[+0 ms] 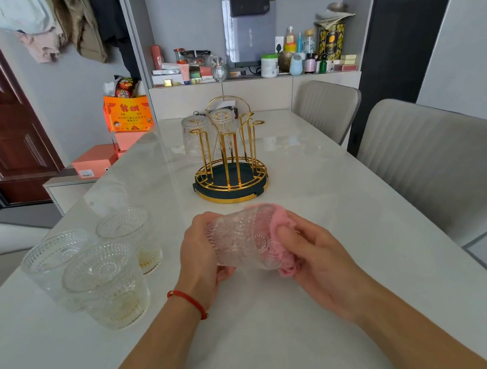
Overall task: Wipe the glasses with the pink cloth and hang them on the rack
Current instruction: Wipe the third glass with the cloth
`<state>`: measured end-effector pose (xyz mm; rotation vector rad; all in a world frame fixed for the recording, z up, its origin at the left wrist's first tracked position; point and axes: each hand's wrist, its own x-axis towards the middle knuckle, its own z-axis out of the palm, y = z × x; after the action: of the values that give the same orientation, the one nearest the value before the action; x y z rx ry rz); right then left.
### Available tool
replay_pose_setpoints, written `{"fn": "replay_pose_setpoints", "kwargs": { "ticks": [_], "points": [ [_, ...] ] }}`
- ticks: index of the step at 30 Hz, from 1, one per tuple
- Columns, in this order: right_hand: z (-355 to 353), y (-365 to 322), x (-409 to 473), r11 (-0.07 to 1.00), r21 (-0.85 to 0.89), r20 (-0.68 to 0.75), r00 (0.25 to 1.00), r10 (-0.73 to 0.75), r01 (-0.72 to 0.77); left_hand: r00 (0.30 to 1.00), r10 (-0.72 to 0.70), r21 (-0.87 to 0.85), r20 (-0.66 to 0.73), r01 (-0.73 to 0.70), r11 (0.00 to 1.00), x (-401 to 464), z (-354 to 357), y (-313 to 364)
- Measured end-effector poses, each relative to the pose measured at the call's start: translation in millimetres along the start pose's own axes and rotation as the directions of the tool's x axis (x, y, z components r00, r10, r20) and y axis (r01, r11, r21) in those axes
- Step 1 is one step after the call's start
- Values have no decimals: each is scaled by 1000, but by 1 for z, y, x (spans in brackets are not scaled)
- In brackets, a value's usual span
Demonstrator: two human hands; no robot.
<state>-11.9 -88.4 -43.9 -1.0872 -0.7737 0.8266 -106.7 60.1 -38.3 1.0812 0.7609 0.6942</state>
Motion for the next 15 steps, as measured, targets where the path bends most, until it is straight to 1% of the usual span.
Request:
{"fn": "replay_pose_setpoints", "kwargs": {
  "ticks": [2,3,4,5,6,8,10,11,12,13,15],
  "points": [
    [1,0,0,970,-242,-81,997,18,-38,1000,-6,34,15,6,999,-2,2,0],
    [0,1,-1,956,-285,-125,992,32,-67,999,-10,47,35,8,999,-3,2,0],
    [0,2,0,958,-271,-168,985,49,-94,997,-7,48,80,3,999,-4,3,0],
    [0,1,0,964,-241,-199,978,60,-108,988,9,43,155,-16,999,-5,4,-1],
    [1,-1,0,967,-230,-227,972,60,-113,972,47,61,231,-63,996,-7,4,-1],
    [-1,-2,-2,954,-279,-266,963,30,-106,934,166,204,316,-238,950,-8,6,-8],
    [-6,-1,-4,907,-415,-248,968,-33,-76,901,299,343,313,-401,850,-8,4,-12],
    [-8,-1,-5,863,-503,-217,974,-69,-51,887,347,361,305,-445,820,-7,4,-12],
    [-10,-2,-6,809,-586,-189,977,-99,-31,884,361,367,297,-455,811,-8,3,-10],
    [-13,-2,-6,754,-656,-164,979,-123,-15,894,347,360,283,-434,826,-9,2,-6],
    [-17,-4,-7,683,-730,-121,979,-163,23,925,260,328,278,-346,879,-12,3,0]
  ]
}}
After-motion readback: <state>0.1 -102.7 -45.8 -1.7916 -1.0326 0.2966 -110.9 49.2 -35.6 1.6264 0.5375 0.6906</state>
